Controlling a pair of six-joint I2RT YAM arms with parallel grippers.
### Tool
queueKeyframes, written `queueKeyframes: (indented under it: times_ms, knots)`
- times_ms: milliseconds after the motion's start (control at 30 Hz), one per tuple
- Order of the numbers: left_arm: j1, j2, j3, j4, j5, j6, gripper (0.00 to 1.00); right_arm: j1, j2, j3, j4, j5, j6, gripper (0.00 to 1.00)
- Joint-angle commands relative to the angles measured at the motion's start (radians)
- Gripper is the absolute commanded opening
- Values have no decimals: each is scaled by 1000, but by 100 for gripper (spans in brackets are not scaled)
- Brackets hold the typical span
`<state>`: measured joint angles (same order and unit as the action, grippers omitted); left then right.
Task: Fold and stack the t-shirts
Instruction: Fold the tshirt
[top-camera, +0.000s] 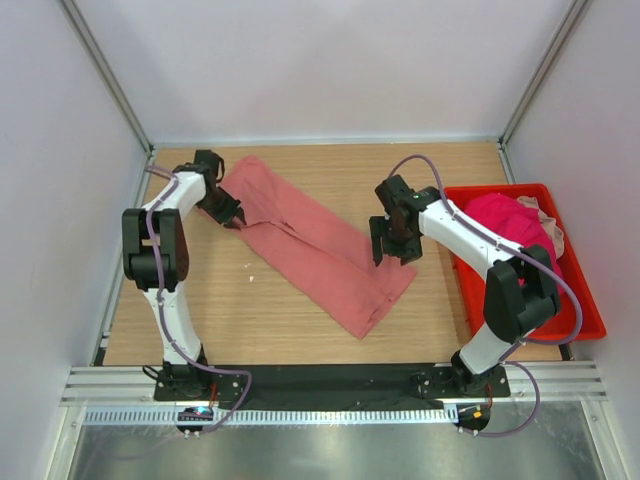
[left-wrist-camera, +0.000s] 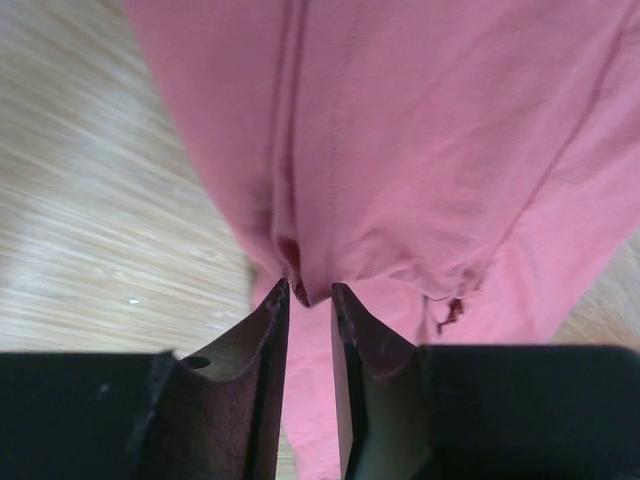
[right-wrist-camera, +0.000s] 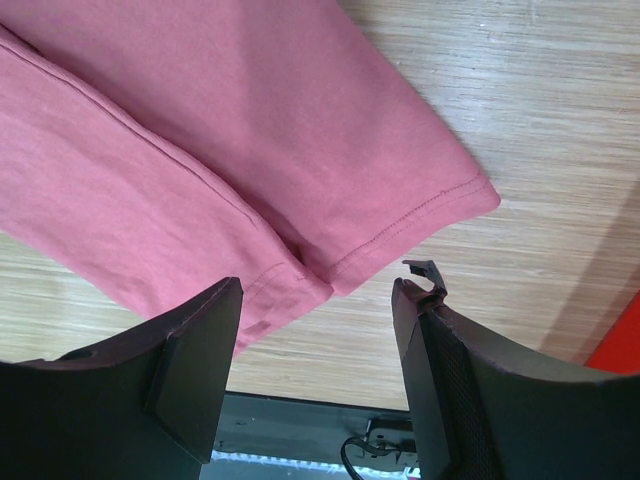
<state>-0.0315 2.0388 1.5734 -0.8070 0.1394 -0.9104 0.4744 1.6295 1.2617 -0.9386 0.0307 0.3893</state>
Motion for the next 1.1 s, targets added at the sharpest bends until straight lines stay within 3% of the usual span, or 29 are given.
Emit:
queueKeyframes:
  times_ms: [0, 133, 400, 500, 600, 867, 1000, 1067]
  knots:
    - [2, -66, -36, -23, -46, 19, 26, -6, -28, -7, 27, -14, -17, 69]
    - [2, -72, -29, -18, -43, 31, 25, -6, 6, -4, 23, -18, -36, 69]
    - [-4, -103, 5, 5, 14, 25, 26, 0, 62, 15, 58, -224, -52, 60]
    - [-18, -103, 13, 5, 26, 24, 28, 1, 104, 18, 61, -235, -44, 59]
    - [-54, -115, 11, -6, 29, 28, 36, 3, 98, -4, 54, -230, -49, 61]
    - [-309, -216, -104, -11, -29, 68, 38, -11, 61, -55, 54, -138, -43, 64]
    - [-363, -195, -173, 17, -46, 19, 36, -36, 98, -15, 63, -103, -52, 65]
    - [-361, -157, -133, -46, -127, 37, 35, -42, 137, 39, 49, -72, -67, 65]
